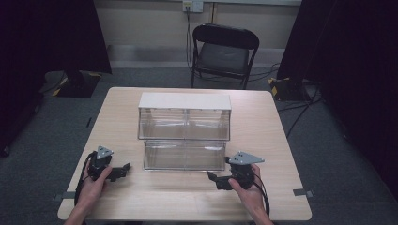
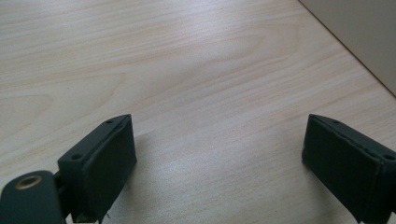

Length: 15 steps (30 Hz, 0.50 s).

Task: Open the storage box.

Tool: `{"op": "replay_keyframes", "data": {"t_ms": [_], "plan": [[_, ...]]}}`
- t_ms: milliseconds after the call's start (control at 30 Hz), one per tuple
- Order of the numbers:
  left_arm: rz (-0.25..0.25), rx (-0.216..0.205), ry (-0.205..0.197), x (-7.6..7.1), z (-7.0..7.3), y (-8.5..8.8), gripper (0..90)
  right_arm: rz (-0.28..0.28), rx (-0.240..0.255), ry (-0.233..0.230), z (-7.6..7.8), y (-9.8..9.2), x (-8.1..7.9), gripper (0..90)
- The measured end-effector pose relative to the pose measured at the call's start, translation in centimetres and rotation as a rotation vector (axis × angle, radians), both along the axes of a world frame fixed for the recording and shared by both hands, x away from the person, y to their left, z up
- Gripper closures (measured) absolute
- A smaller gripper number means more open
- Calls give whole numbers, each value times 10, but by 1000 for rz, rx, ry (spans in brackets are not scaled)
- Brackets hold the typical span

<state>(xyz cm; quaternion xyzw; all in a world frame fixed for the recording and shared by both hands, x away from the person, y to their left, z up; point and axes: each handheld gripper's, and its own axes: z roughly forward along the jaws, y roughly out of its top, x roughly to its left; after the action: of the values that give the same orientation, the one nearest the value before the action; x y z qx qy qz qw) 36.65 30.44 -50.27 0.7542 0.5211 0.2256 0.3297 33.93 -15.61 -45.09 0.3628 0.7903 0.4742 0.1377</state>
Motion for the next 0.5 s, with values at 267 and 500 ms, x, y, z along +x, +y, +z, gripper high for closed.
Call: {"op": "replay_keyframes", "data": {"t_ms": [267,500], "plan": [[0,0,0,0,0,0,92,1,-8,-9,2,0,-1,104],[0,0,0,0,0,0,92,-1,-10,-17,4,0,-1,112]]}}
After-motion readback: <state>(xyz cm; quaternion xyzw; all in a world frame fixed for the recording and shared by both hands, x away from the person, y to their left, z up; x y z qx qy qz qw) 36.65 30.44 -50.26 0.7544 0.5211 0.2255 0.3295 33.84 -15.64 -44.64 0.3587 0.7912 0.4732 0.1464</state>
